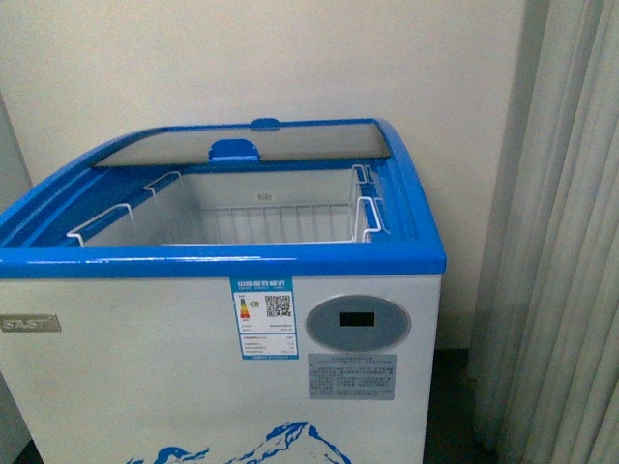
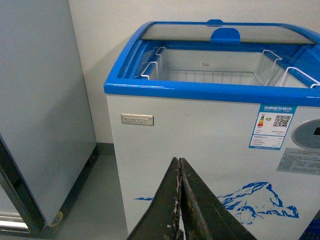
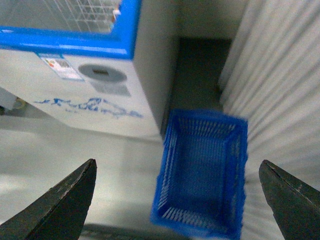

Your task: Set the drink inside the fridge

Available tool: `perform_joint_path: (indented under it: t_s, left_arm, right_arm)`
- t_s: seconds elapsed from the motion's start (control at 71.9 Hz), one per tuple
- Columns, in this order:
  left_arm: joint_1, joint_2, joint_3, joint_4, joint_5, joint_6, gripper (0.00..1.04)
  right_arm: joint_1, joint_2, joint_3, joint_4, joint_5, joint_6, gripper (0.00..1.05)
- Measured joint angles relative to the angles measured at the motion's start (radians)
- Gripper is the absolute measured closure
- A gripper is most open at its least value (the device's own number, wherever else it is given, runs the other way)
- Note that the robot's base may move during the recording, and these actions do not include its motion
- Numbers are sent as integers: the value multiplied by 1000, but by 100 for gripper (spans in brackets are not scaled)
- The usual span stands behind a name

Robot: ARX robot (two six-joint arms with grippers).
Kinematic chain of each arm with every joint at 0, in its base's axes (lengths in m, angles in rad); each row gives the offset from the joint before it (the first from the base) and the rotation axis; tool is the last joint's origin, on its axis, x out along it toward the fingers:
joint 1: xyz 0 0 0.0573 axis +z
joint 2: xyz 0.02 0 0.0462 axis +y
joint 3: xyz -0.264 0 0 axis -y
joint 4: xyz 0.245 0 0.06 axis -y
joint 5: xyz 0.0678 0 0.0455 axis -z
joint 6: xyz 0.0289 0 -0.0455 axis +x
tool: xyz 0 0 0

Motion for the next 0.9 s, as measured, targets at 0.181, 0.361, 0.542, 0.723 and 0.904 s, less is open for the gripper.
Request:
perform_joint_path:
  t_s: [0.181, 0.361, 0.542, 0.723, 0.904]
  left_arm:
    - [0, 0, 0, -2, 0, -1, 102]
    - [0, 0, 0, -2, 0, -1, 102]
    - [0, 0, 0, -2, 0, -1, 102]
    - [0, 0, 0, -2, 0, -1, 102]
    - [0, 0, 0, -2, 0, -1, 102]
  right_arm:
    - [1, -404, -478, 771, 58, -58, 43]
    - [-2, -497, -759, 919, 69, -71, 81]
    - [-2, -642, -881, 908, 68, -76, 102]
    - [-1, -702, -974, 934, 68, -76, 102]
    - [-2, -745, -1032, 956, 68, -76, 102]
